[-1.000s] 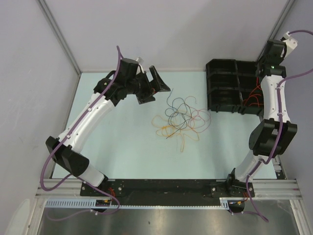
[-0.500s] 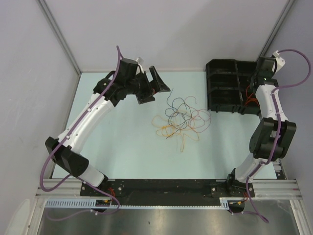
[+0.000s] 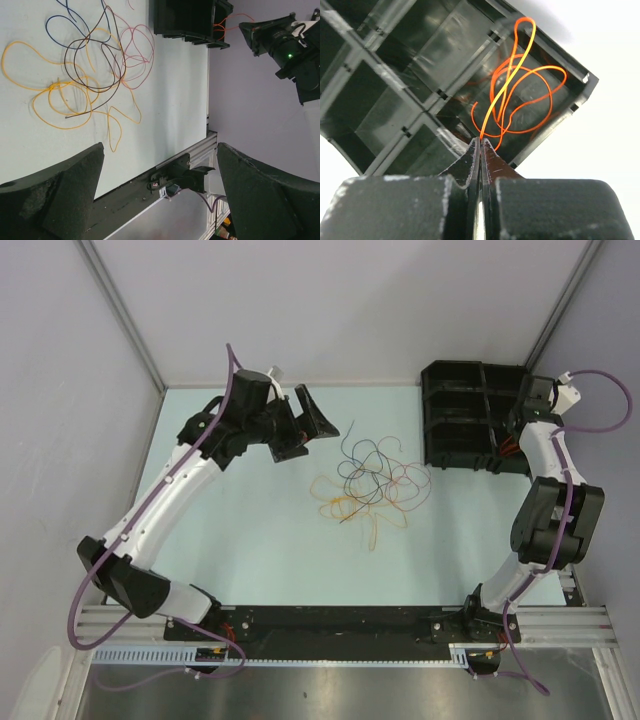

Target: Untangle the cables

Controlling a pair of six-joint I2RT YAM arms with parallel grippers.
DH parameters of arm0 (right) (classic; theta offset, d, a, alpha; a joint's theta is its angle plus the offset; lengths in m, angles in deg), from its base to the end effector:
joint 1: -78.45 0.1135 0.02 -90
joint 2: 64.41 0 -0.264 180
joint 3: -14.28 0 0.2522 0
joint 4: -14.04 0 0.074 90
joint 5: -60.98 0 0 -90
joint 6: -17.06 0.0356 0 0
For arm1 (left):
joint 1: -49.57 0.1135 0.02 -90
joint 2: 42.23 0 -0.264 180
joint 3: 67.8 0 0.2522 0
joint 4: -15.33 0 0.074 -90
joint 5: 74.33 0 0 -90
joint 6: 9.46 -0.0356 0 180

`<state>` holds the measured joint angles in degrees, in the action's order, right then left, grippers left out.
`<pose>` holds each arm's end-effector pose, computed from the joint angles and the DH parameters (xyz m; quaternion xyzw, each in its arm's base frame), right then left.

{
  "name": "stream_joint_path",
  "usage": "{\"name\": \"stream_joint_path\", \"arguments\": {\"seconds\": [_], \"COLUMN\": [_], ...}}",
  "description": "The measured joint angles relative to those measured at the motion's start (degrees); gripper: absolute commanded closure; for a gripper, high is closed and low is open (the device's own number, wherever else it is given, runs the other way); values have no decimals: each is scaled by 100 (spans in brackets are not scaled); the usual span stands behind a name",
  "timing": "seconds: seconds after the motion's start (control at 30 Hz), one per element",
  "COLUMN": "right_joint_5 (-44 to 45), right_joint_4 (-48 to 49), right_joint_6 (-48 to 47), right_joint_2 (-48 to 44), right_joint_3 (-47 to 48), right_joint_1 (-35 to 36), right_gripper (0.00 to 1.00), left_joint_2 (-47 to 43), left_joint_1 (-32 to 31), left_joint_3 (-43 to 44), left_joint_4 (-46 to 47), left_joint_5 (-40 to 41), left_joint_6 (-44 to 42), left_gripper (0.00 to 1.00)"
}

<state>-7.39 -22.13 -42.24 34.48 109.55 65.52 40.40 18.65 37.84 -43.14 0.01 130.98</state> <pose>0.3818 -0.1011 0.2899 0.4044 0.7962 -0.1035 0.4380 0.2580 -0.1657 0.4111 -0.0878 0.8784 -0.3877 0.2653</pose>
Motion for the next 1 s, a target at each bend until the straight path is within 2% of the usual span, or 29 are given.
{"name": "stream_joint_path", "arguments": {"seconds": [0.33,0.53,0.57,0.6,0.7,0.77,0.8,0.83,0.9,1.0], "right_joint_5": [-227,-680,-765,-824,-988,-1056,-1067,-1080,-1108,-1185], "right_joint_4": [120,-186,-341,-476,-905,-1196,-1349,-1486,-1700,-2098], "right_joint_6": [337,424,417,400,321,249,195,162,116,63], "right_joint_2": [726,793,798,800,800,800,800,782,693,492], "right_joint_3": [-103,-31,76,214,824,1325,1606,1847,2124,2315], "right_joint_1": [-168,-249,-260,-264,-269,-269,-269,-269,-264,-269], "right_gripper": [100,100,96,80,46,37,25,21,3,2], "left_joint_2": [-293,-511,-564,-619,-750,-796,-804,-802,-754,-442], "left_joint_1": [74,146,166,190,260,295,306,310,317,315], "left_joint_3": [-122,-304,-348,-389,-444,-444,-444,-444,-400,-85], "left_joint_4": [-9,-11,-28,-44,-105,-131,-153,-179,-306,-553], "left_joint_5": [4,184,221,267,387,476,509,538,612,702], "left_joint_6": [-90,-162,-186,-219,-367,-509,-599,-678,-828,-1078], "left_gripper": [0,0,0,0,0,0,0,0,0,0]}}
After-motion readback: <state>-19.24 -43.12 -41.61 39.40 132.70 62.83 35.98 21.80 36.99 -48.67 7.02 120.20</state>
